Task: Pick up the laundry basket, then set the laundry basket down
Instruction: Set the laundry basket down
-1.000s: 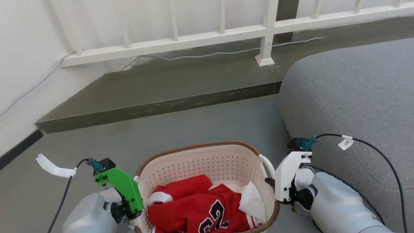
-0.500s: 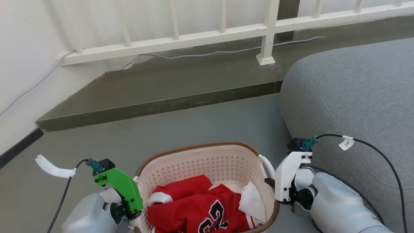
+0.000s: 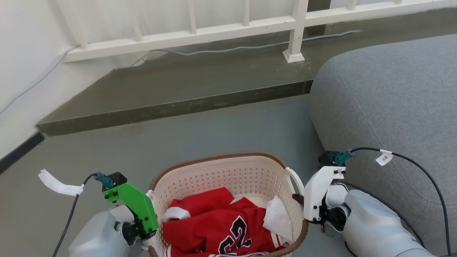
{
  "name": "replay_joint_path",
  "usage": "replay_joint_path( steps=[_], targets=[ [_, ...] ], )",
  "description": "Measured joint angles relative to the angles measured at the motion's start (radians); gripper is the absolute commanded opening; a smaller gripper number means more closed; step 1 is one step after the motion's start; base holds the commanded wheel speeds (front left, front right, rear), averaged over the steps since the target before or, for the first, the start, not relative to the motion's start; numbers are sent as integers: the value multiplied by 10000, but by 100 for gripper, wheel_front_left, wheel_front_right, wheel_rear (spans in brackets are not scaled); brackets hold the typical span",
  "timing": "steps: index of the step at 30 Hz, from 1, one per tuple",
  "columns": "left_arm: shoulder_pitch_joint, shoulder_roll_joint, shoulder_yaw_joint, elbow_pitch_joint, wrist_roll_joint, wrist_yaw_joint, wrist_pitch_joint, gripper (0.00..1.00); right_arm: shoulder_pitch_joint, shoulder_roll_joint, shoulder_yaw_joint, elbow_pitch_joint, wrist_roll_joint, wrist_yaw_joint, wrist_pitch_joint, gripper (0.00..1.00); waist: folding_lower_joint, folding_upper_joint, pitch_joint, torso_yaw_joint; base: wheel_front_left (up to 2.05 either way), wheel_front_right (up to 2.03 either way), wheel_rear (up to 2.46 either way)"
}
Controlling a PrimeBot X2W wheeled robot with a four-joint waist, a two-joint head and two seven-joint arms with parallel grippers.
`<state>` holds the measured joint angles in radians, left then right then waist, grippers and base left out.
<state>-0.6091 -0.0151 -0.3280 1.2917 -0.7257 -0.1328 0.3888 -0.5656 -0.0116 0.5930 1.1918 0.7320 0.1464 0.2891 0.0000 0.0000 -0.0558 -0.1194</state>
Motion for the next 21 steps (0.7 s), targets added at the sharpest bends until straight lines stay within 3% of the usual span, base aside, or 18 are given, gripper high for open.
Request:
replay_joint_path(
  steps=[21],
  targets=[
    [-1017, -6, -282, -591, 318, 17, -970, 0, -1002, -217, -71, -88, -58, -27, -1344, 0, 0, 0, 1812, 172, 0, 0, 0]
  ],
)
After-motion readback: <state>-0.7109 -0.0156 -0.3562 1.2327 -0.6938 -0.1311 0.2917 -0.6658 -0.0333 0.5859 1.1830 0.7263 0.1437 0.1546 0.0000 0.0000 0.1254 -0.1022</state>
